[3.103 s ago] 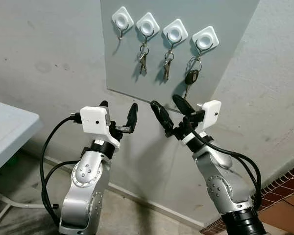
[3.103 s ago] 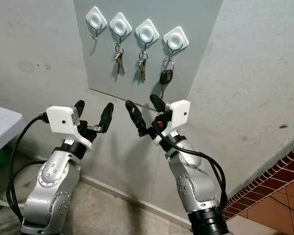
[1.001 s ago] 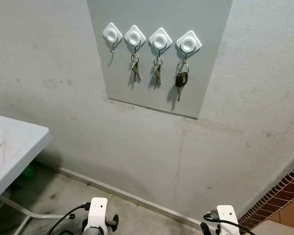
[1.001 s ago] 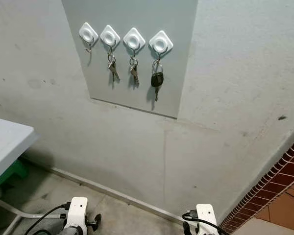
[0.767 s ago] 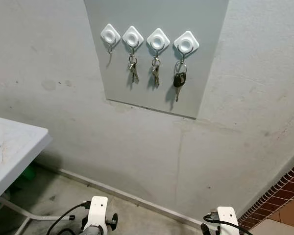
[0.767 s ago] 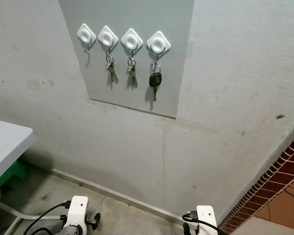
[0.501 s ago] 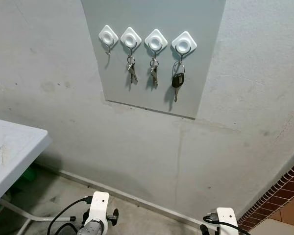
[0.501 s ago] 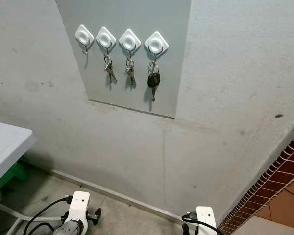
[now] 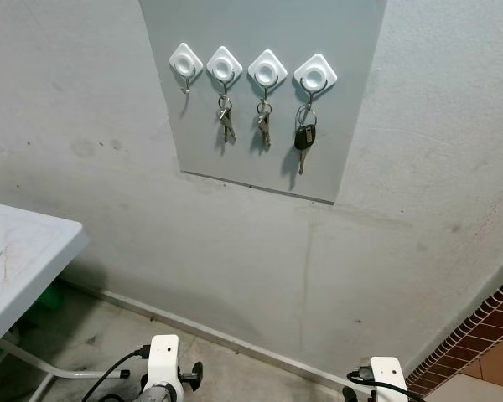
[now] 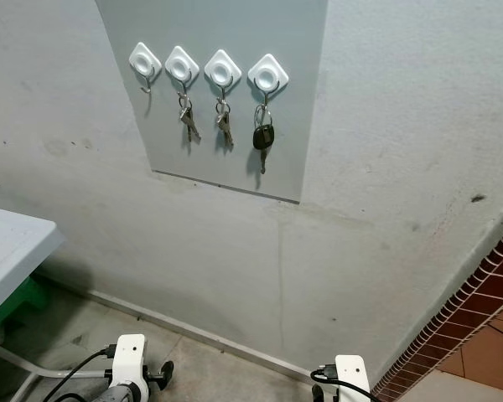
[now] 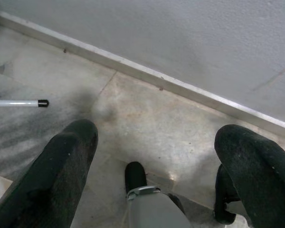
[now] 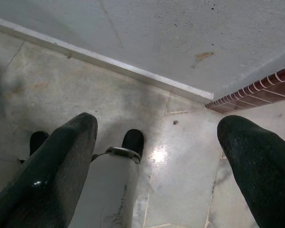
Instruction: Hang keys on a hook
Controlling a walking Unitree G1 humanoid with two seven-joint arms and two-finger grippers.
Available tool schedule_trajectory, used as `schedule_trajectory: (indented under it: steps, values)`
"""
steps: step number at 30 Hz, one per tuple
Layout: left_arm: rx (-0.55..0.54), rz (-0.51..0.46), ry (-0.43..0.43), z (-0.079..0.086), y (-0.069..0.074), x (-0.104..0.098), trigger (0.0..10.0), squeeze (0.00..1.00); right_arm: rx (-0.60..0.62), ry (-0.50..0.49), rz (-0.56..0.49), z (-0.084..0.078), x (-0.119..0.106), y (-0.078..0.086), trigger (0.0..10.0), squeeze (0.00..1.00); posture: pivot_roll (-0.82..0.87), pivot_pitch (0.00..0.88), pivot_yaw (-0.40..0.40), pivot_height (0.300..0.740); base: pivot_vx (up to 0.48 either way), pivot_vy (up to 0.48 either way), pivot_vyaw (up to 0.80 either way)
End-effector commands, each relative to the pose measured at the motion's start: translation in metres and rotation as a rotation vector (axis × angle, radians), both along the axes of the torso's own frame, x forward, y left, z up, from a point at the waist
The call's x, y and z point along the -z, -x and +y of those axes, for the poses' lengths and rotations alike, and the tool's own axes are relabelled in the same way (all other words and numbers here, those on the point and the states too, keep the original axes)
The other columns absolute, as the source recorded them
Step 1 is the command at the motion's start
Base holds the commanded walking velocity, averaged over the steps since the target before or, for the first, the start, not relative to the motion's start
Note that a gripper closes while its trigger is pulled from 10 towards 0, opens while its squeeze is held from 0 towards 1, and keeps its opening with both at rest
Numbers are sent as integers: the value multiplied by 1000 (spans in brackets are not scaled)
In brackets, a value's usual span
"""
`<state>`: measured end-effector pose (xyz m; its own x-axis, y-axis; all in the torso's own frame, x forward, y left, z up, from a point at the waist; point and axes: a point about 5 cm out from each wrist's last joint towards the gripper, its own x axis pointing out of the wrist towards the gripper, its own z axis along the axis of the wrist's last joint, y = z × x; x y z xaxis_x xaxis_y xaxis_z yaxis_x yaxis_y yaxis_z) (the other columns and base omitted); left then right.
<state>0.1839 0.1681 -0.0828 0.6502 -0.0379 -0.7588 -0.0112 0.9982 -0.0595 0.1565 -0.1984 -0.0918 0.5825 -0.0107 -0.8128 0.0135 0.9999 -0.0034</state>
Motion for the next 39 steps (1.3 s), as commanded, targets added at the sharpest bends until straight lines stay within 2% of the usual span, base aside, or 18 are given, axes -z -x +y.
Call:
schedule_trajectory:
  steps: [1,17,39]
  values:
    - [1,1,-6,2,1,0,10000,0,11,5,5,-1,0,0,10000,0,-61,0,32,740,0,0,0]
    - [18,-12,-24,3,-2,-2,10000,0,8,19,14,-5,1,3,10000,0,-56,0,30,740,0,0,0]
    - [20,-11,-30,3,0,0,10000,0,-10,37,25,-9,1,6,10000,0,-51,0,23,740,0,0,0]
